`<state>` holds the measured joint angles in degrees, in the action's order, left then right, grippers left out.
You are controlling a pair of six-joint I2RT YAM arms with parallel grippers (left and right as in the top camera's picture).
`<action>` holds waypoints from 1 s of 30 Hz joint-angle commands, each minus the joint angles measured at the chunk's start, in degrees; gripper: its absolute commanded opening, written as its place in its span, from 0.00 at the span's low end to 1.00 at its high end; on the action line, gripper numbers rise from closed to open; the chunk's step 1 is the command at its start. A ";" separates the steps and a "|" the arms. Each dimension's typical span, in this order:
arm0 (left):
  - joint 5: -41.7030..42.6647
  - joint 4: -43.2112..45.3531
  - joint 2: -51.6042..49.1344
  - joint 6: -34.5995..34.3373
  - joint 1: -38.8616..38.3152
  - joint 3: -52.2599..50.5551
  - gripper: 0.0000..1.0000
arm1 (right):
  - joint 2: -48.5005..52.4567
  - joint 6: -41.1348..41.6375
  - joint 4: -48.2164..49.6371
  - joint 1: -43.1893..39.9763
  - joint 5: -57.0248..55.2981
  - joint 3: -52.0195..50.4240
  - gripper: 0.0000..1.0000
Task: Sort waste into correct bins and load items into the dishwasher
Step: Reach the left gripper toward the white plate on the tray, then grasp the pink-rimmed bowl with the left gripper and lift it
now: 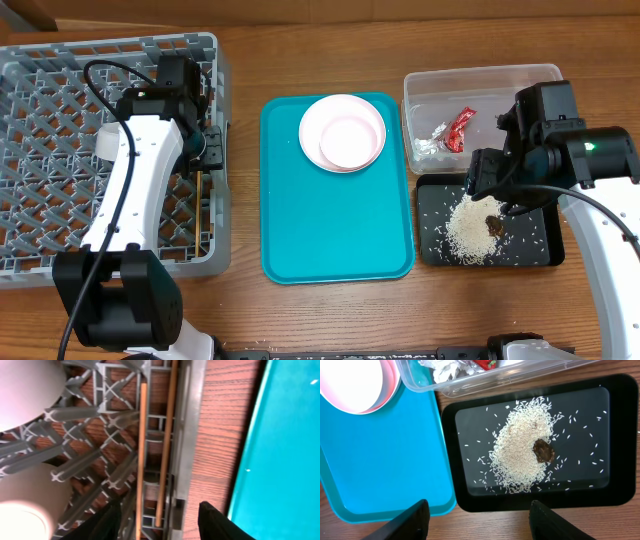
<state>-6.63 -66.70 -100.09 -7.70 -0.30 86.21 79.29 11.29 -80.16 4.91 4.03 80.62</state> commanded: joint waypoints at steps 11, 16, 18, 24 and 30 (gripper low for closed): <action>11.30 20.57 0.11 5.22 -27.08 0.24 0.82 | -1.01 3.80 -0.79 -0.17 -2.78 0.83 0.67; 10.51 28.24 -6.38 7.17 -32.33 0.24 0.82 | -1.01 4.85 -1.62 -0.17 -3.13 0.83 0.70; 10.49 29.68 -10.19 7.91 -33.44 0.24 0.81 | -1.01 4.85 -1.88 -0.17 -3.13 0.83 0.70; 5.20 25.62 -17.68 7.93 -33.75 0.24 0.66 | -1.01 4.81 -2.29 -0.17 -3.13 0.83 0.70; -3.04 20.55 -17.53 7.72 -33.70 0.26 0.13 | -1.01 4.83 -2.29 -0.17 -3.13 0.83 0.70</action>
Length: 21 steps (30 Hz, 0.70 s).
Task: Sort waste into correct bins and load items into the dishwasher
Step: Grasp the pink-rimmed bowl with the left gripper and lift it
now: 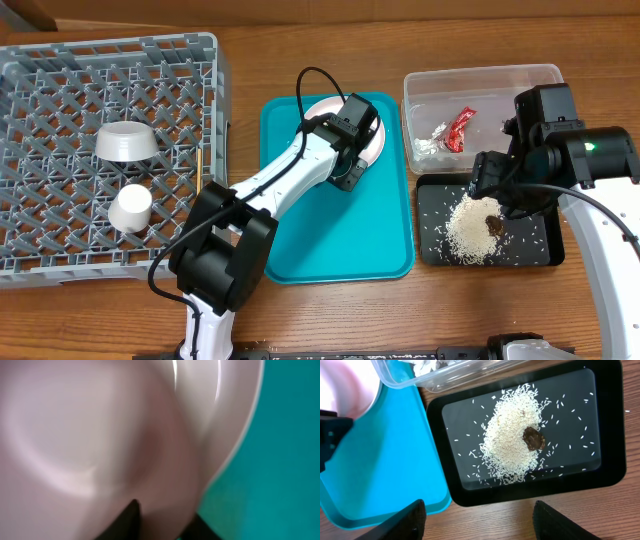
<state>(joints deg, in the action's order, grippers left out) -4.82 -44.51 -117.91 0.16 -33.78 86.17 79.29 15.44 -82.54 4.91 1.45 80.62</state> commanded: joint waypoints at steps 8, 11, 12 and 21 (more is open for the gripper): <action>-4.83 -4.02 3.34 -4.26 -0.20 0.35 0.04 | -1.01 0.63 -0.31 -0.17 -0.59 0.83 0.70; -4.79 -4.24 10.23 -5.22 0.42 0.35 0.04 | -1.01 0.61 -0.24 -0.17 -0.57 0.83 0.70; -4.79 -4.26 12.66 -5.60 0.85 0.35 0.04 | -1.01 0.61 -0.26 -0.17 -0.59 0.83 0.70; 15.63 -6.19 28.85 -3.67 15.89 0.35 0.04 | -1.01 0.61 -0.31 -0.15 -0.57 0.83 0.71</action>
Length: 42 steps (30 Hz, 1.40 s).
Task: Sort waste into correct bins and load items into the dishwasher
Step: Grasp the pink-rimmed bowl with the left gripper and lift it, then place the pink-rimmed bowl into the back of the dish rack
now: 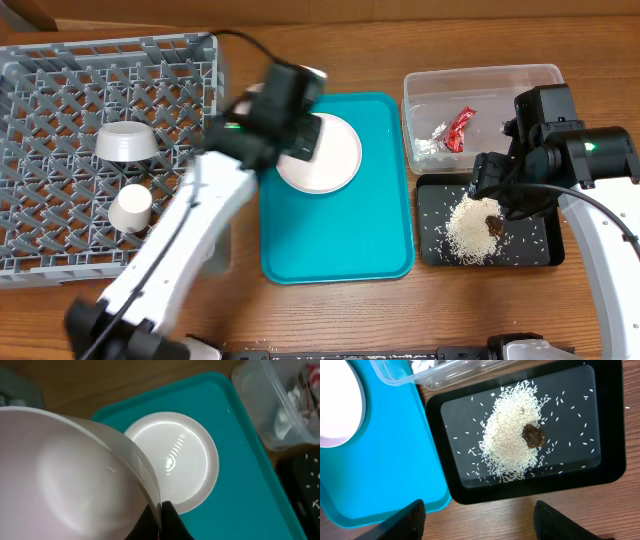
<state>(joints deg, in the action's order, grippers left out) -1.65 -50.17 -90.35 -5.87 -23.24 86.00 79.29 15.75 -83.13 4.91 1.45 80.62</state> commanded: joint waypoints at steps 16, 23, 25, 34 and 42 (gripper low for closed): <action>60.28 7.54 -8.39 13.60 44.33 0.52 0.04 | -1.01 -0.76 0.04 -0.15 -0.55 0.83 0.71; 77.50 20.04 -18.84 10.34 47.82 0.52 0.04 | -1.01 -0.74 0.04 -0.15 -0.55 0.83 0.71; 81.53 25.05 -21.88 7.45 48.52 0.52 0.04 | -1.01 -0.74 0.04 -0.15 -0.55 0.83 0.71; 90.38 37.53 -32.26 -2.14 53.05 0.52 0.04 | -1.01 -0.72 0.04 -0.15 -0.52 0.83 0.71; 92.21 35.85 -34.14 -6.38 58.84 0.52 0.52 | -1.01 -0.74 0.02 -0.15 -0.52 0.83 0.71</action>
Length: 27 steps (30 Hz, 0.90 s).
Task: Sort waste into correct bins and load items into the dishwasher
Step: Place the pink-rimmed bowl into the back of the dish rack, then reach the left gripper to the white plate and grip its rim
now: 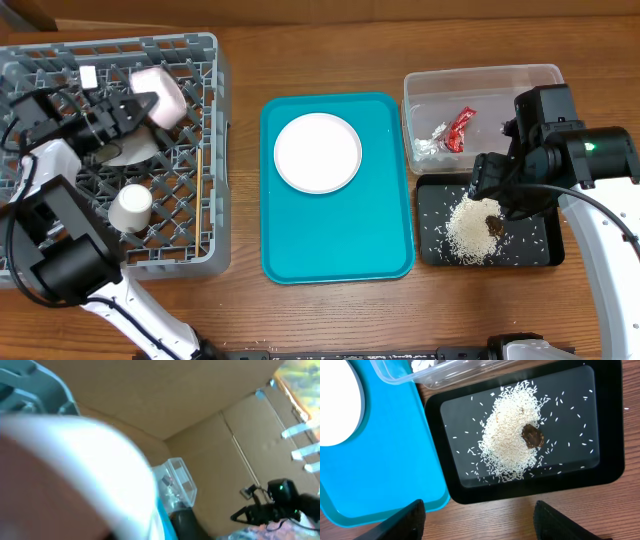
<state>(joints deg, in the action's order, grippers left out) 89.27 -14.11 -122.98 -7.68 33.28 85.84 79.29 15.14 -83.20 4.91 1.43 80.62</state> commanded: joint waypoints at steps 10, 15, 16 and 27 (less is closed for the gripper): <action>-0.13 -0.26 12.09 -6.49 5.81 0.68 1.00 | -1.01 -0.13 -0.15 -0.15 -0.52 0.83 0.71; -20.87 -16.48 25.44 -6.45 1.64 0.68 1.00 | -1.01 -0.35 -1.20 -0.15 -0.52 0.83 0.71; -25.55 -20.22 26.95 -5.97 0.31 0.68 1.00 | -1.01 -0.33 -1.22 -0.15 -0.52 0.83 0.71; -74.75 -43.23 28.81 -1.31 -44.02 0.61 1.00 | -1.01 4.07 -2.16 -0.17 -9.33 0.83 0.78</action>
<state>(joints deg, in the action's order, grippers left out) 27.79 -58.13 -92.07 -10.33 -2.46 86.65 79.26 17.47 -85.97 4.91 -5.54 80.62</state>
